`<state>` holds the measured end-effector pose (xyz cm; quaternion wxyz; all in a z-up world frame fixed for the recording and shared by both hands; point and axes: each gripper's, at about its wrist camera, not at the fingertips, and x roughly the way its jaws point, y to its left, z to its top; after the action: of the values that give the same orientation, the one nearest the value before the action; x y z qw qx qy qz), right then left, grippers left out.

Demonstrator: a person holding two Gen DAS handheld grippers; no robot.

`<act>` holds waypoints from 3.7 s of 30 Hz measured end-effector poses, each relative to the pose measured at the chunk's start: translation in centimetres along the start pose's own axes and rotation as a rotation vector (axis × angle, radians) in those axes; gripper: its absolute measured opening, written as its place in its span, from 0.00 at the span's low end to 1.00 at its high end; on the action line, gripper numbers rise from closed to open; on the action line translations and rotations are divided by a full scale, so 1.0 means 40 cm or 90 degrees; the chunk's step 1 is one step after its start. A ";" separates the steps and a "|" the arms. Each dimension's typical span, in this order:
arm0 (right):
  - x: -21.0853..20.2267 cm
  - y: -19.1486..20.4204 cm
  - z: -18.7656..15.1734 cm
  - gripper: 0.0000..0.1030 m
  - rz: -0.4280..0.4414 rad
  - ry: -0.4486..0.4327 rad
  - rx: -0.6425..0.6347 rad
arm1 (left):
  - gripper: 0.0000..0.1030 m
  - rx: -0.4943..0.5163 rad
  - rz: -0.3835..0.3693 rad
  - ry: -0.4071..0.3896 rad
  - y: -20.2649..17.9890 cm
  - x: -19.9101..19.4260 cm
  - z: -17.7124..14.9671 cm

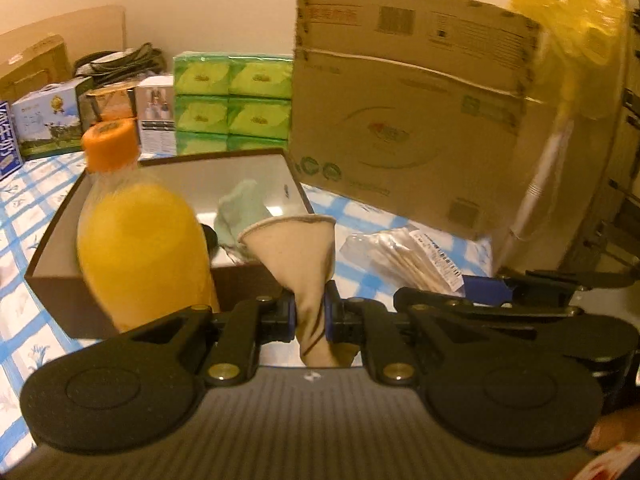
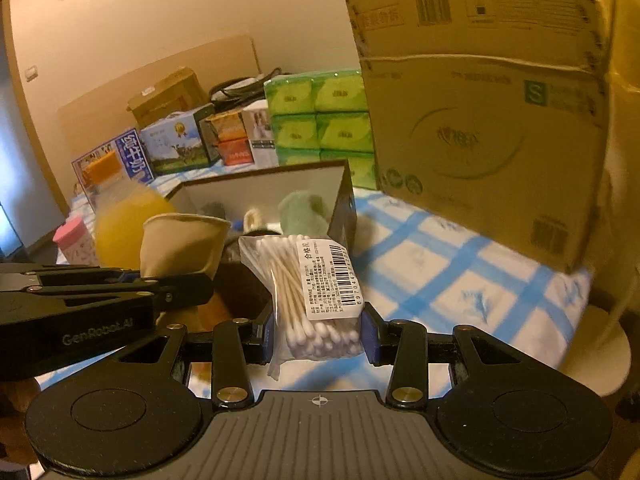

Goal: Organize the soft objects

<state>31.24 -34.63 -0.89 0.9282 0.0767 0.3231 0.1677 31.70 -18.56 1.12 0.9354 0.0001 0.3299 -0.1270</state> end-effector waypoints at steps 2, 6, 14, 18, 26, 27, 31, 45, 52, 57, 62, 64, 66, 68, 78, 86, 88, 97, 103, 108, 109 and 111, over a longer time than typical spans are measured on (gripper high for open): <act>0.036 -0.021 0.029 0.41 0.022 -0.001 -0.006 | 0.11 -0.013 0.019 -0.003 -0.004 0.031 0.026; 0.116 -0.051 0.080 0.41 0.062 0.002 -0.021 | 0.11 -0.042 0.081 0.005 0.001 0.103 0.075; 0.292 -0.127 0.152 0.41 0.174 0.004 -0.049 | 0.11 -0.079 0.192 0.006 0.026 0.226 0.140; 0.354 -0.162 0.182 0.41 0.229 0.013 -0.067 | 0.11 -0.080 0.214 0.006 0.032 0.278 0.160; 0.454 -0.182 0.219 0.41 0.279 0.023 -0.075 | 0.16 -0.051 0.277 0.012 0.053 0.365 0.193; 0.461 -0.184 0.222 0.41 0.282 0.021 -0.073 | 0.23 -0.051 0.281 0.013 0.059 0.371 0.196; 0.480 -0.200 0.236 0.42 0.293 0.020 -0.056 | 0.50 -0.051 0.304 0.011 0.085 0.386 0.207; 0.504 -0.202 0.249 0.52 0.309 0.021 -0.033 | 0.55 -0.062 0.334 0.000 0.109 0.380 0.217; 0.487 -0.227 0.260 0.57 0.308 -0.001 0.008 | 0.61 -0.054 0.325 0.008 0.100 0.383 0.216; 0.455 -0.240 0.257 0.59 0.287 -0.007 0.010 | 0.64 -0.042 0.311 0.013 0.083 0.387 0.214; 0.404 -0.261 0.251 0.61 0.263 -0.021 0.016 | 0.64 -0.037 0.285 0.022 0.062 0.382 0.207; 0.375 -0.273 0.247 0.61 0.245 -0.028 0.021 | 0.64 -0.031 0.271 0.021 0.047 0.375 0.203; 0.339 -0.290 0.239 0.61 0.225 -0.038 0.035 | 0.64 -0.022 0.252 0.022 0.028 0.365 0.199; 0.299 -0.305 0.229 0.62 0.209 -0.047 0.047 | 0.64 -0.016 0.230 0.022 0.010 0.351 0.193; 0.060 -0.329 0.147 0.64 0.143 -0.082 0.102 | 0.64 0.004 0.139 0.033 -0.069 0.196 0.125; -0.121 -0.258 0.058 0.68 0.120 -0.100 0.127 | 0.64 0.018 0.099 0.026 -0.089 0.005 0.062; -0.161 -0.227 0.038 0.69 0.123 -0.105 0.132 | 0.64 0.017 0.092 0.021 -0.086 -0.050 0.049; -0.303 -0.032 -0.043 0.77 0.127 -0.104 0.089 | 0.64 0.008 0.078 -0.009 -0.034 -0.302 -0.032; -0.347 0.106 -0.092 0.81 0.134 -0.093 0.060 | 0.65 -0.008 0.091 -0.019 0.038 -0.443 -0.109; -0.360 0.214 -0.125 0.82 0.114 -0.084 0.015 | 0.65 -0.030 0.110 -0.029 0.107 -0.537 -0.169; -0.360 0.232 -0.134 0.82 0.111 -0.082 0.008 | 0.65 -0.034 0.112 -0.032 0.118 -0.552 -0.179; -0.361 0.267 -0.151 0.82 0.107 -0.076 -0.002 | 0.65 -0.040 0.116 -0.041 0.144 -0.585 -0.201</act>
<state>14.04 -29.68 5.36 0.9288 0.1118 0.2591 0.2403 10.55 -6.76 8.79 0.9529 -0.0032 0.3018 -0.0312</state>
